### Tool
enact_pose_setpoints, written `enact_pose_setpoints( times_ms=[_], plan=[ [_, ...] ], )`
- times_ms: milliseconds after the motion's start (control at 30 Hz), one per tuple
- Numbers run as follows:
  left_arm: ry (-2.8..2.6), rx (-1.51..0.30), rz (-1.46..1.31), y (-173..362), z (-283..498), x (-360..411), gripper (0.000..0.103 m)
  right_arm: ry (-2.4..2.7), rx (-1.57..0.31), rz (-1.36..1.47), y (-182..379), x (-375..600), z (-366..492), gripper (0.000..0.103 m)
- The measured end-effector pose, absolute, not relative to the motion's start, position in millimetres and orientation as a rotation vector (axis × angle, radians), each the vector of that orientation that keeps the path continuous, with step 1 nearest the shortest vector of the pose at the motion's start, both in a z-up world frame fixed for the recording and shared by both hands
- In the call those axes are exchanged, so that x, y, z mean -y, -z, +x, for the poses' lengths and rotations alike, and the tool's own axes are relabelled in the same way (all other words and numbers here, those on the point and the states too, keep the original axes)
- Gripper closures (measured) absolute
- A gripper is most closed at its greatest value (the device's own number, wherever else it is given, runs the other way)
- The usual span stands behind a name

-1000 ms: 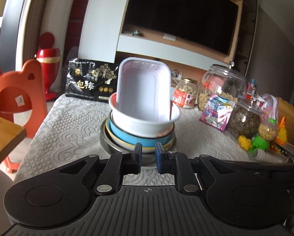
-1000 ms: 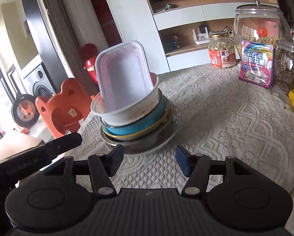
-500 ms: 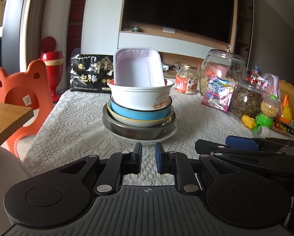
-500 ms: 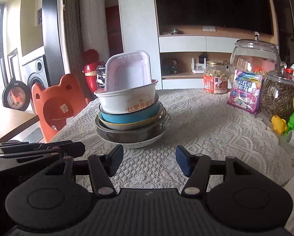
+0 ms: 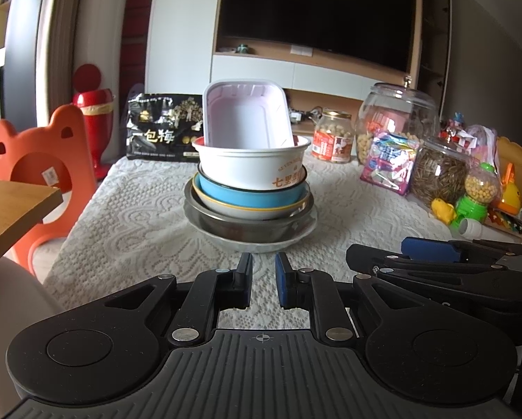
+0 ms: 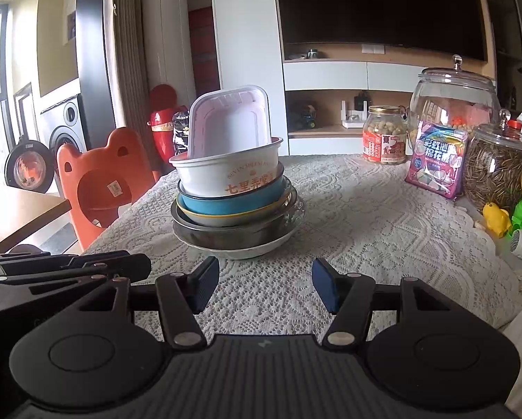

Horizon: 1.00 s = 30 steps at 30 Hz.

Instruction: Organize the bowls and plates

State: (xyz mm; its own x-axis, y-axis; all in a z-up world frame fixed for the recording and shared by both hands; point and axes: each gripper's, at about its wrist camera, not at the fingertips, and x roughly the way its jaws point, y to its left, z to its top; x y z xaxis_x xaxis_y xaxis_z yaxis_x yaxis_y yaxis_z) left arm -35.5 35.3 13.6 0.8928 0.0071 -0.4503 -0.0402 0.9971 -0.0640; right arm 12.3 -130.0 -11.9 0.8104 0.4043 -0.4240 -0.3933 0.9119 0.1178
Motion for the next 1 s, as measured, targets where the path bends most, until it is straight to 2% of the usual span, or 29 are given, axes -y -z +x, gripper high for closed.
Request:
enact_pose_setpoints(
  times_ms=[1000],
  plan=[
    [-0.027,-0.469,-0.073,-12.8,-35.6,-35.9,0.086,-0.431,-0.470,0.026,13.8,129.9,10.9,0.043]
  ],
)
